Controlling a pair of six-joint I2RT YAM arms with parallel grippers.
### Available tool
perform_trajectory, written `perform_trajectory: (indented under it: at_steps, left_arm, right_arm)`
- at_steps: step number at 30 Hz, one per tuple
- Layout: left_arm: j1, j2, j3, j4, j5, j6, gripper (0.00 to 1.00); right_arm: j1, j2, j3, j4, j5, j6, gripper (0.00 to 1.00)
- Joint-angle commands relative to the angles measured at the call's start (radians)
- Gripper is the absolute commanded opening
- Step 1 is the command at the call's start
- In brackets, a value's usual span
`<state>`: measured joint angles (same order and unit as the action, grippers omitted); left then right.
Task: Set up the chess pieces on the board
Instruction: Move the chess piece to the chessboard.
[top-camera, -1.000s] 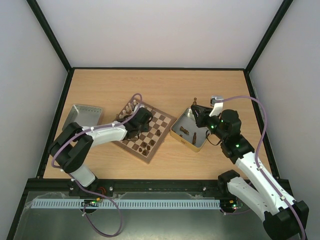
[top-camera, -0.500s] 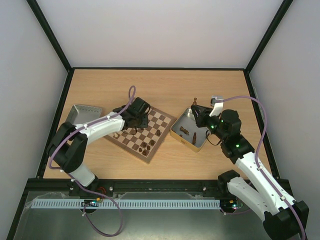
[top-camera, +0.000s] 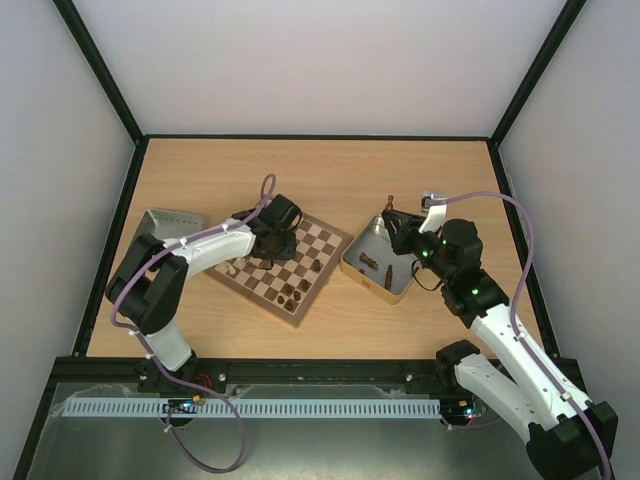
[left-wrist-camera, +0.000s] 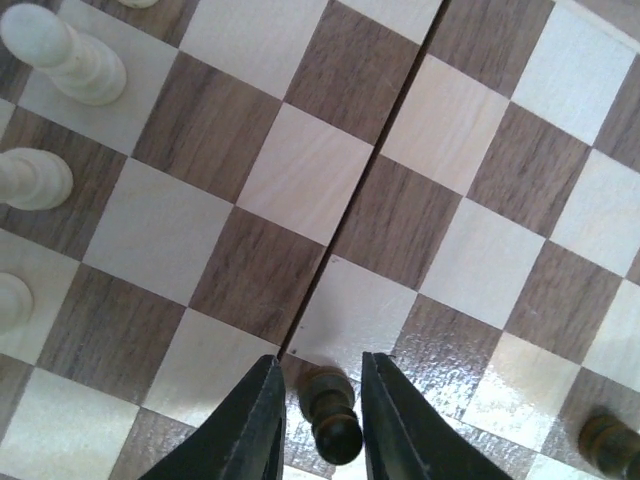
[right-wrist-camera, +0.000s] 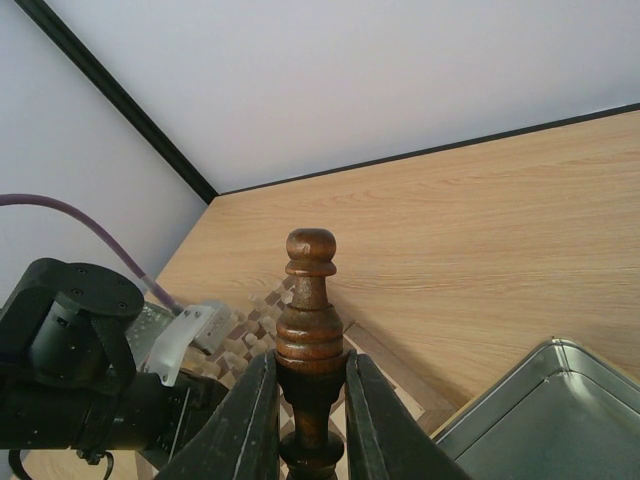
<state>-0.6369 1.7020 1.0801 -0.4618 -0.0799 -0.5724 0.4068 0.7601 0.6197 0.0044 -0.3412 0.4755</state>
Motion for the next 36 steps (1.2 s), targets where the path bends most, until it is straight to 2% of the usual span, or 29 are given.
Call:
perform_trajectory:
  at_steps: [1, 5, 8, 22, 32, 36]
  left_arm:
    - [0.013, 0.015, 0.025, -0.03, -0.012, 0.011, 0.2]
    - [0.013, 0.007, 0.03, -0.03, 0.004, 0.021, 0.1]
    - [0.009, -0.006, 0.026, -0.045, 0.027, 0.032, 0.08]
    - [-0.122, -0.06, 0.008, -0.116, 0.09, 0.056, 0.1]
    - [-0.142, -0.047, 0.006, -0.143, 0.06, 0.038, 0.11]
    - [-0.146, -0.036, -0.003, -0.132, 0.094, 0.037, 0.11]
  right_arm:
    - [-0.002, -0.009, 0.003, 0.003, -0.007, 0.003, 0.15]
    - [-0.002, -0.006, 0.003, 0.006, -0.008, 0.003, 0.15]
    - [-0.002, -0.005, 0.004, 0.008, -0.007, 0.004, 0.15]
    - [-0.002, 0.017, -0.002, 0.025, -0.021, 0.011, 0.15]
    - [-0.002, 0.024, -0.003, 0.031, -0.025, 0.013, 0.15]
    - [-0.002, 0.026, -0.006, 0.037, -0.028, 0.017, 0.15]
